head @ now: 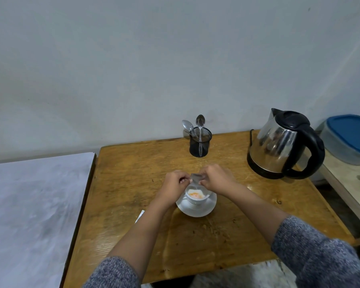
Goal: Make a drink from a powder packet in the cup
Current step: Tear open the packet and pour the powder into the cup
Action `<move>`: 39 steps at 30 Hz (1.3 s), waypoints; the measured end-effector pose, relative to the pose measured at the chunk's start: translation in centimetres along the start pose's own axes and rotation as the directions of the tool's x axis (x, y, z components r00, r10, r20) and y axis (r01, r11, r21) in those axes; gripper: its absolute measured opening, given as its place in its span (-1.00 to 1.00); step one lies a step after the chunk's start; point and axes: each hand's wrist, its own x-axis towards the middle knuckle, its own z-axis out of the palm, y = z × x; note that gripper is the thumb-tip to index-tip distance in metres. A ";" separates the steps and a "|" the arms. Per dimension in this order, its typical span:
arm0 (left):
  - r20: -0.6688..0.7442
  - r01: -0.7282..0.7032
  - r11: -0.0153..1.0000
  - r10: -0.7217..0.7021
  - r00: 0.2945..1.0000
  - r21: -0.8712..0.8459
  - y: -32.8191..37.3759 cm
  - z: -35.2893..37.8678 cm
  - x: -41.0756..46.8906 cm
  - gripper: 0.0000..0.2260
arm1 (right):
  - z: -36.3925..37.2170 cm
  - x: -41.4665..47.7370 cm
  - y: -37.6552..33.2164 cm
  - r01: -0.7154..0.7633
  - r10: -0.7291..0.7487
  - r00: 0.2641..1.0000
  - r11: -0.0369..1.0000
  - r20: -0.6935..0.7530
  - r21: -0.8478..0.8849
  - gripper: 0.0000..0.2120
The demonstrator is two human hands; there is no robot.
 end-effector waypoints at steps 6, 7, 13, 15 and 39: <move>0.024 -0.025 1.000 0.025 0.999 0.018 0.0 0.4 -0.1 -0.88 | -0.1 -0.2 -0.2 -0.005 0.003 1.000 0.988 -0.014 -0.151 -0.78; 0.022 -0.030 0.999 0.030 0.999 0.022 -0.1 0.4 -0.1 -0.88 | -0.1 -0.2 -0.3 -0.002 0.000 1.000 0.985 -0.010 -0.170 -0.77; 0.017 -0.035 0.998 0.035 0.999 0.046 0.2 0.3 -0.3 -0.87 | 0.4 0.1 -0.3 0.036 -0.041 0.999 0.985 -0.024 -0.170 -0.80; 0.018 -0.032 0.998 0.031 0.999 0.049 0.3 0.2 -0.3 -0.86 | 0.4 0.1 -0.4 0.034 -0.042 0.998 0.981 -0.039 -0.189 -0.81; -0.013 0.123 0.992 -0.123 0.992 0.025 0.5 -0.5 -1.1 -0.84 | -0.3 -0.5 0.0 0.094 -0.096 0.994 0.994 0.046 0.051 -0.79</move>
